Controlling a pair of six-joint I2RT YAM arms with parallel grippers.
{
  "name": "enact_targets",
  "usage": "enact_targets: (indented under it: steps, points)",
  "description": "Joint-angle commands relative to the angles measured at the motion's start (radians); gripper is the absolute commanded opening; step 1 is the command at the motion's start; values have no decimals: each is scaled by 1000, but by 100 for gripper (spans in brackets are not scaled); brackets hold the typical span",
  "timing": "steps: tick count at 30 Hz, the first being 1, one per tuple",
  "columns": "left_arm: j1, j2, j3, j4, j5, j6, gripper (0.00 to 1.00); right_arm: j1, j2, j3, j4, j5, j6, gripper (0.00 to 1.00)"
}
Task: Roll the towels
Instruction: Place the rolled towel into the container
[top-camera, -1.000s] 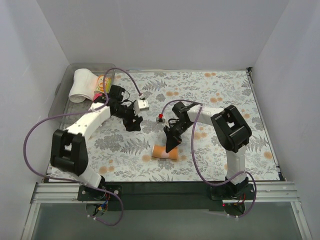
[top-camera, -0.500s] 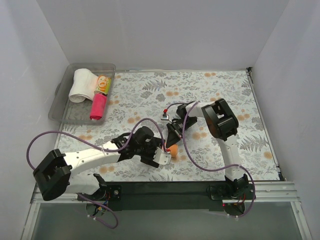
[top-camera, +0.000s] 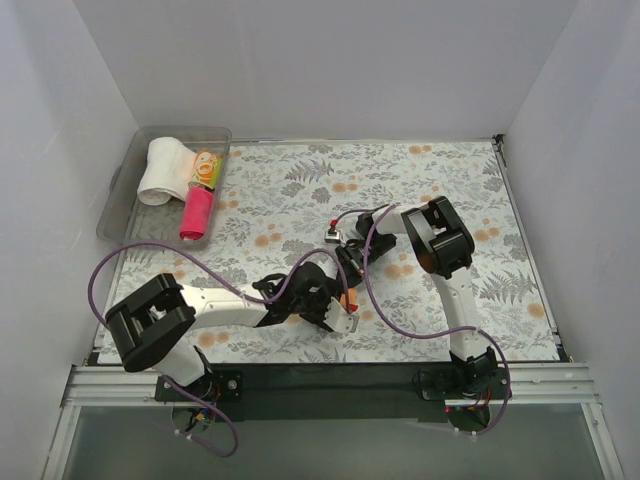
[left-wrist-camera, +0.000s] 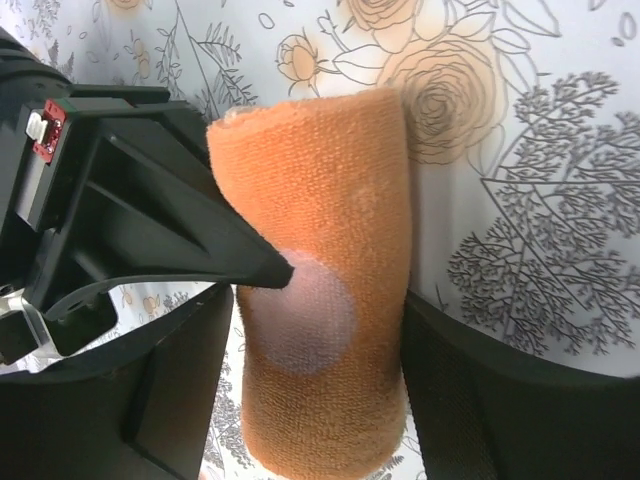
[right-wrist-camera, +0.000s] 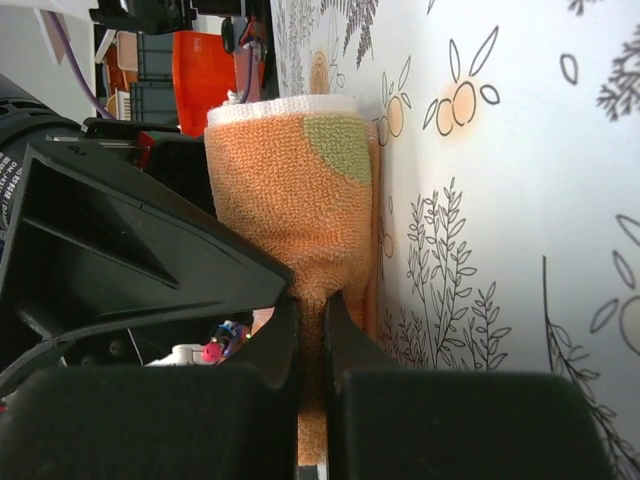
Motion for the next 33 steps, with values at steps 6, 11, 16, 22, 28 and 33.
enact_targets:
  steps: [6, 11, 16, 22, 28, 33]
  points:
    - [-4, 106, 37, -92, 57, -4, 32, 9, 53, -20, 65, 296, -66, 3]
    - [-4, 96, 87, -277, 168, -25, 20, -28, 14, -3, 47, 315, -60, 26]
    - [4, 96, 130, -473, 271, -42, 16, -97, -23, 104, 25, 379, -34, 52]
    - [37, 138, 182, -610, 314, -90, 16, -200, -49, 216, -25, 399, -23, 81]
    - [243, 294, 378, -763, 455, -253, 4, -295, -140, 244, -45, 385, -14, 87]
    - [434, 365, 559, -862, 563, -353, 0, -347, -187, 207, -53, 369, -15, 88]
